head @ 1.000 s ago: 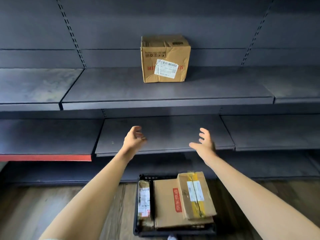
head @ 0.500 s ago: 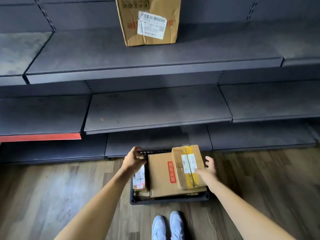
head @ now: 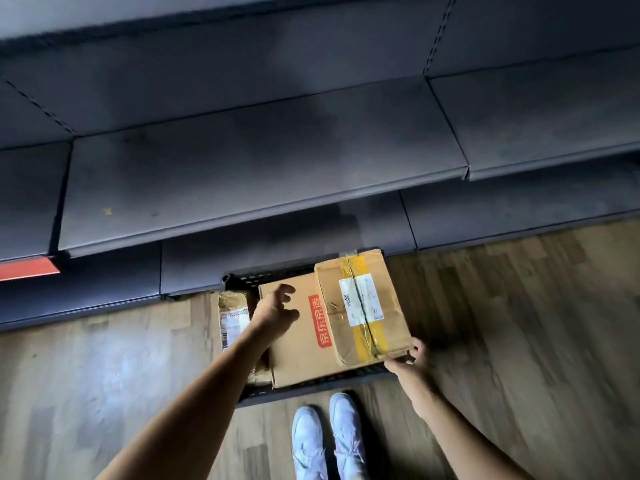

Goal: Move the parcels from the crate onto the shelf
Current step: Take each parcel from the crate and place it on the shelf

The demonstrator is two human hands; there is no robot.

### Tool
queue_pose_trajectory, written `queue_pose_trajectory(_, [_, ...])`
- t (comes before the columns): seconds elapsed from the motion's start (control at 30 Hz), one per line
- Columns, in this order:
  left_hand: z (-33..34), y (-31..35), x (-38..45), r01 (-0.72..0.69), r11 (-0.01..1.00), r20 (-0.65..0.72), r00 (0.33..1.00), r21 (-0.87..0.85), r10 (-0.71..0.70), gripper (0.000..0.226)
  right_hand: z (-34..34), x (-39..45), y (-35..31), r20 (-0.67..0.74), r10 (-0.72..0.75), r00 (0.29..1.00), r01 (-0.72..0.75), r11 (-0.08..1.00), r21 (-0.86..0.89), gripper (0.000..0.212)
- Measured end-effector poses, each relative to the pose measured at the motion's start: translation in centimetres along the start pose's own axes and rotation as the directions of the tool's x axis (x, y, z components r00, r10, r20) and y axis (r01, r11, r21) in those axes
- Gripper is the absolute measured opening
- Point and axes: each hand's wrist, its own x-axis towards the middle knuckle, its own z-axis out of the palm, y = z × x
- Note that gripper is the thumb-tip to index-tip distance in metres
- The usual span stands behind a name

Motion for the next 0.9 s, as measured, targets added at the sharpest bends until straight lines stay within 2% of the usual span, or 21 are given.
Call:
queue_pose_trajectory(0.2, [3.1, 1.8, 6.8, -0.057, 0.992, -0.005, 0.998, 0.113, 0.058, 0.049, 1.9, 3.4, 2.8, -0.086, 0.04, 0.996, -0.037, 0.999, 0.039, 0.064])
queue_pose_trajectory(0.33, [5.3, 3.1, 10.0, -0.107, 0.975, 0.0, 0.994, 0.197, 0.109, 0.055, 3.2, 4.7, 3.8, -0.114, 0.108, 0.988, -0.073, 0.958, 0.276, 0.071])
queue_pose_trajectory(0.43, [6.6, 3.9, 11.8, -0.127, 0.95, 0.014, 0.992, 0.286, 0.128, 0.065, 4.4, 5.4, 4.3, -0.134, 0.142, 0.981, -0.08, 0.918, 0.388, 0.072])
queue_pose_trajectory(0.53, [7.6, 4.4, 12.9, -0.171, 0.909, 0.096, 0.985, 0.38, 0.145, 0.074, 5.4, 5.7, 4.7, -0.086, 0.249, 0.965, -0.174, 0.849, 0.498, 0.07])
queue_pose_trajectory(0.67, [8.7, 4.1, 13.7, -0.19, 0.843, 0.217, 0.972, 0.504, 0.09, 0.076, 6.0, 6.1, 4.8, -0.006, 0.307, 0.952, -0.257, 0.805, 0.534, 0.079])
queue_pose_trajectory(0.77, [9.0, 3.7, 14.3, -0.17, 0.795, 0.204, 0.977, 0.583, 0.06, 0.073, 6.3, 6.3, 4.6, 0.075, 0.335, 0.939, -0.308, 0.726, 0.614, 0.078])
queue_pose_trajectory(0.9, [8.4, 2.8, 14.6, -0.124, 0.8, 0.144, 0.988, 0.587, 0.047, 0.064, 6.9, 6.6, 4.4, 0.062, 0.315, 0.947, -0.286, 0.743, 0.604, 0.075])
